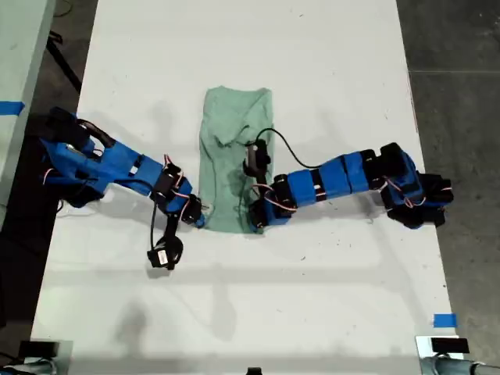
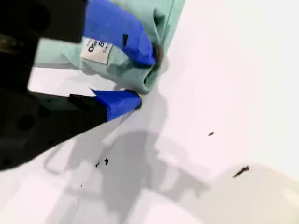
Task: Fold t-shirt
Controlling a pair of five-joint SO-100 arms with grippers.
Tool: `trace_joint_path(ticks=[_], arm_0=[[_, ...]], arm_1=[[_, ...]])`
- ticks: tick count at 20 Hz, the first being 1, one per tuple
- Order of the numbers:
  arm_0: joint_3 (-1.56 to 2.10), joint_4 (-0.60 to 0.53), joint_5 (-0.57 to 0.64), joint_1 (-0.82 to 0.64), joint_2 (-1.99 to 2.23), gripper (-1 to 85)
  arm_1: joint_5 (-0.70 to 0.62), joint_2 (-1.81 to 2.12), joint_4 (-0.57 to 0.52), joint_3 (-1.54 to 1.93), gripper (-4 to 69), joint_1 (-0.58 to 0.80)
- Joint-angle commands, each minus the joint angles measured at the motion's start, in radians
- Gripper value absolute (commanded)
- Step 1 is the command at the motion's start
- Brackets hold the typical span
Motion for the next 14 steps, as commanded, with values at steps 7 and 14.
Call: trace_joint_path(ticks=[7, 14], arm_0=[[-0.097, 0.074, 0.02, 0.006, 0.006, 0.0], [-0.311, 0.325, 0.055, 0.195, 0.014, 0.0]], arm_1=[[-0.015, 0.003, 0.112, -0.097, -1.1, -0.02], [0.121, 0.123, 0.227, -0.135, -1.1, -0.213]])
